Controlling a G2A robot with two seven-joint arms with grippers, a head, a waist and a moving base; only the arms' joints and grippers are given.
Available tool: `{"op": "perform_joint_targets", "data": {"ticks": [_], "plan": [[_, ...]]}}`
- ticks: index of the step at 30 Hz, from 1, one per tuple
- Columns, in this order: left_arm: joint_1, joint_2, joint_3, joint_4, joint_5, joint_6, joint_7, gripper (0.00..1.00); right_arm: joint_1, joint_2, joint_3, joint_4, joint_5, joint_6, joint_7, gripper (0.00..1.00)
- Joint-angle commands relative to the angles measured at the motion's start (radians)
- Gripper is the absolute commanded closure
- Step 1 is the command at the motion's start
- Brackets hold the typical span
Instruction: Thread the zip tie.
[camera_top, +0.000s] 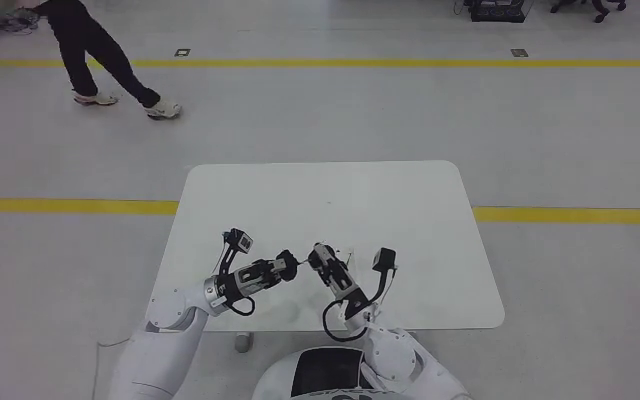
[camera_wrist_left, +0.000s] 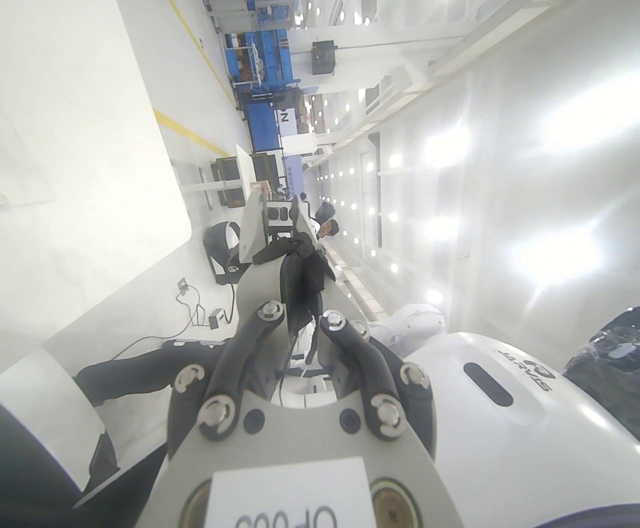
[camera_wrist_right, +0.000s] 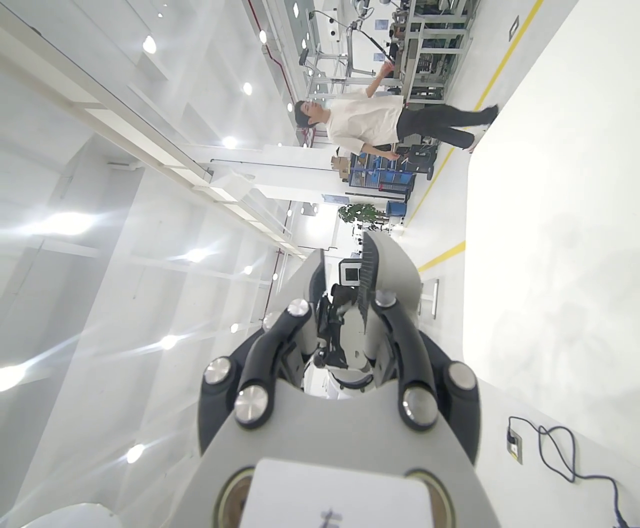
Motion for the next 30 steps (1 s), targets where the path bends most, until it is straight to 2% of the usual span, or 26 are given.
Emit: {"op": "perform_joint_targets", "data": {"ticks": [1,5,9,10,11,14,22,30], "plan": [[0.000,0.002,0.001,-0.001,-0.001,0.000,0.000,1.00,-0.003,-0.002,0.004,-0.002,-0.002,0.000,0.004,0.60],[0.002,0.004,0.002,-0.002,-0.004,0.000,0.003,1.00,-0.008,-0.006,0.010,-0.006,-0.007,0.000,0.009,0.61],[0.002,0.005,0.005,0.002,-0.015,0.000,0.009,1.00,-0.012,-0.009,0.015,-0.009,-0.013,0.000,0.014,0.53],[0.002,0.005,0.006,0.004,-0.018,0.000,0.009,1.00,-0.013,-0.010,0.016,-0.009,-0.015,0.000,0.013,0.42],[0.001,0.005,0.009,0.007,-0.024,0.000,0.010,1.00,-0.015,-0.010,0.018,-0.010,-0.017,0.000,0.013,0.16],[-0.002,0.006,0.013,0.012,-0.036,0.000,0.010,1.00,-0.019,-0.011,0.021,-0.014,-0.024,0.000,0.010,0.00],[-0.010,0.003,0.020,0.039,-0.117,0.000,0.006,1.00,-0.027,-0.006,0.023,-0.030,-0.048,0.000,0.007,0.00],[-0.030,-0.002,0.033,0.090,-0.255,0.000,-0.042,1.00,-0.030,0.004,0.015,-0.053,-0.056,0.000,-0.005,0.00]]}}
